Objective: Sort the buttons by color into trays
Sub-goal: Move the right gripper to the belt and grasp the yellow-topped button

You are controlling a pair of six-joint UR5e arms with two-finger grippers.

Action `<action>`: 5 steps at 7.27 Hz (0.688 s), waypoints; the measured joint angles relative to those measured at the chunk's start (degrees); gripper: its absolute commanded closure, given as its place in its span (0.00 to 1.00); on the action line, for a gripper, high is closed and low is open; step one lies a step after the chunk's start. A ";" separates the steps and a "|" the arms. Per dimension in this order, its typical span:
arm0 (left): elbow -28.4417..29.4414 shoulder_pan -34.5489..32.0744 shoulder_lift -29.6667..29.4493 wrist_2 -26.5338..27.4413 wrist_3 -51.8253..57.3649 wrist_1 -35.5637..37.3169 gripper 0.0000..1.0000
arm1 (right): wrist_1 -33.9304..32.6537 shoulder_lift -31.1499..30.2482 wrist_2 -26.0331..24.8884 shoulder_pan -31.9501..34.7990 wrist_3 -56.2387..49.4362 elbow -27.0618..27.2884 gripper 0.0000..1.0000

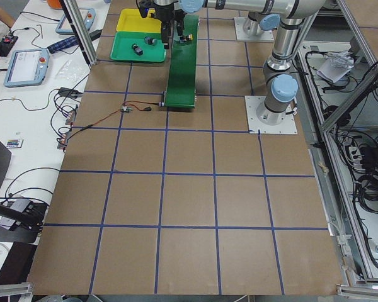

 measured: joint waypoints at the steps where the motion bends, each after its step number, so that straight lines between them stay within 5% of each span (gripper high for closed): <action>1: -0.04 0.00 0.03 0.00 -0.01 0.00 0.00 | 0.03 0.16 -0.21 -0.04 -0.25 0.13 0.83; 2: -0.13 0.00 0.06 -0.02 -0.03 0.00 0.00 | 0.27 0.21 -0.31 -0.13 -0.63 0.22 1.00; 5: -0.28 0.00 0.09 -0.02 -0.23 0.00 0.00 | 0.83 0.02 -0.52 -0.31 -0.87 0.43 1.00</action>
